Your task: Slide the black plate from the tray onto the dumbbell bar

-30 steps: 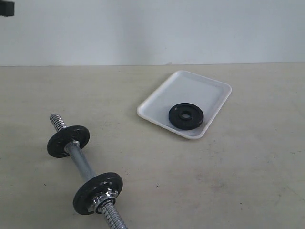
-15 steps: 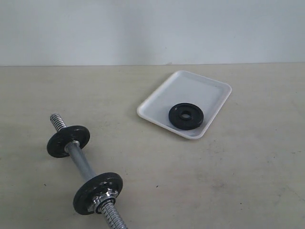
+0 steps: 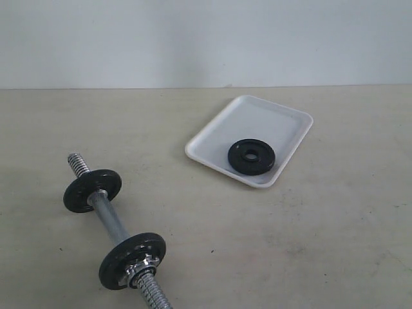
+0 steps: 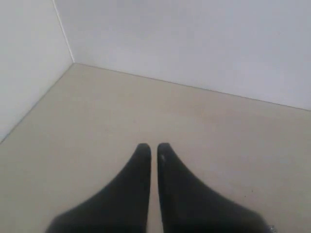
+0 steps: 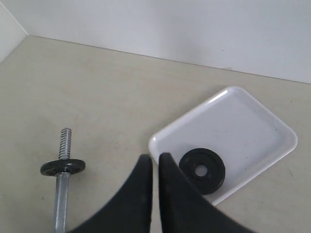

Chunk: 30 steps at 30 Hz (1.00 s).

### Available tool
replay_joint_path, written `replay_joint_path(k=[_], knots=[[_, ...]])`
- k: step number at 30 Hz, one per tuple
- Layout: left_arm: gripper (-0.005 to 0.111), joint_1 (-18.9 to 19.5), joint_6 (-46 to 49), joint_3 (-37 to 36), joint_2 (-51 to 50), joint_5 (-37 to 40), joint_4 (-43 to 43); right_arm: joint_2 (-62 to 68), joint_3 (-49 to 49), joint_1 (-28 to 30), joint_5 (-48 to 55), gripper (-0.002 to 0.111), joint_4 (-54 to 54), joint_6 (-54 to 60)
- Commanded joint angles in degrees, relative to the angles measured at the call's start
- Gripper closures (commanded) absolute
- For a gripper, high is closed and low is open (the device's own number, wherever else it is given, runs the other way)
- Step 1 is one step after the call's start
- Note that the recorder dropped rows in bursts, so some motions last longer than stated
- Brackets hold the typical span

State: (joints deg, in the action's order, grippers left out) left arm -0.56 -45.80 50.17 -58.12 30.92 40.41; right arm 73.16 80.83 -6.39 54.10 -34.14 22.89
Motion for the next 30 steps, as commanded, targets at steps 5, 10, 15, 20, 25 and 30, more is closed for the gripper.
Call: replay_joint_path(k=[5, 10, 15, 20, 25, 30], knots=[[0.102, 0.07, 9.38, -0.25, 2.93, 11.33, -20.88, -0.50, -8.76, -0.45, -10.82, 0.107, 6.20, 3.06], [0.102, 0.07, 15.80, -0.84, 1.40, 18.28, -28.61, -0.50, -12.14, -0.45, -13.75, 0.107, 6.82, 3.06], [0.102, 0.07, 20.54, -0.84, -0.76, 24.81, -28.87, -0.50, -12.19, -0.45, -12.43, 0.107, 6.78, 3.06], [0.102, 0.07, 21.92, -0.97, -5.58, 26.26, -30.07, -0.50, -12.19, -0.45, -11.86, 0.107, 6.21, 3.06], [0.102, 0.07, 28.58, -2.63, -9.72, 17.54, -44.44, -0.50, -12.19, -0.45, -11.46, 0.107, 6.19, 3.06], [0.102, 0.07, 38.50, -7.33, -10.28, 6.99, -65.20, -0.50, -12.19, -0.45, -9.76, 0.107, 6.35, 3.16]])
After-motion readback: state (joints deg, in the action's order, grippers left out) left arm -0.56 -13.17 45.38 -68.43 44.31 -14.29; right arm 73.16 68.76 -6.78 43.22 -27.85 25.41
